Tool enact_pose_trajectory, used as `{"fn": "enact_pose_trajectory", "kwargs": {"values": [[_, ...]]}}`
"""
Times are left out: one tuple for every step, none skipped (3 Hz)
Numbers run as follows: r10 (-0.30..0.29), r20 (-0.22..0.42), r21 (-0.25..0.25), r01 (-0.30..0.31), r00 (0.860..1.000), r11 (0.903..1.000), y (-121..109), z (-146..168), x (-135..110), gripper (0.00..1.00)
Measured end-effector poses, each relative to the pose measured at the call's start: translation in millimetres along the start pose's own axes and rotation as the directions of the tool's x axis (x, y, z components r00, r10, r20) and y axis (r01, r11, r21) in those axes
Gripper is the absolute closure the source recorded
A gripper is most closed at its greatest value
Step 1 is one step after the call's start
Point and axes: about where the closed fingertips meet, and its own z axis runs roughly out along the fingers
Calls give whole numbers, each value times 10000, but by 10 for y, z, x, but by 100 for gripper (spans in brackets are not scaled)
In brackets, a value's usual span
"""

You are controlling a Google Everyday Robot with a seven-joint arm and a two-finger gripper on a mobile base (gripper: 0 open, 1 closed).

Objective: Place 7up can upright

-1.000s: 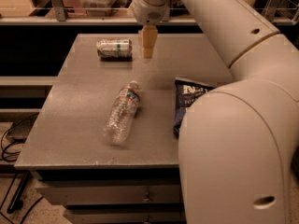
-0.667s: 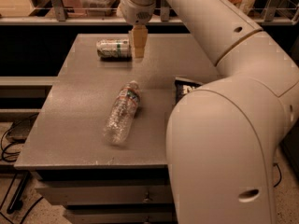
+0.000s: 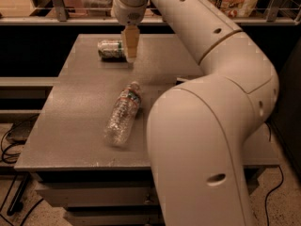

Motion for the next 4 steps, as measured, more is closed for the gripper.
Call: {"fn": "enact_pose_trajectory", "kwargs": {"values": [[59, -83, -116, -60, 9999, 9999, -70, 124, -25, 0], [86, 27, -266, -85, 10000, 9996, -114, 263, -78, 0], [97, 288, -384, -86, 9995, 9992, -142, 388, -137, 0], [136, 591, -511, -106, 9982, 9986, -150, 505, -172, 0]]}}
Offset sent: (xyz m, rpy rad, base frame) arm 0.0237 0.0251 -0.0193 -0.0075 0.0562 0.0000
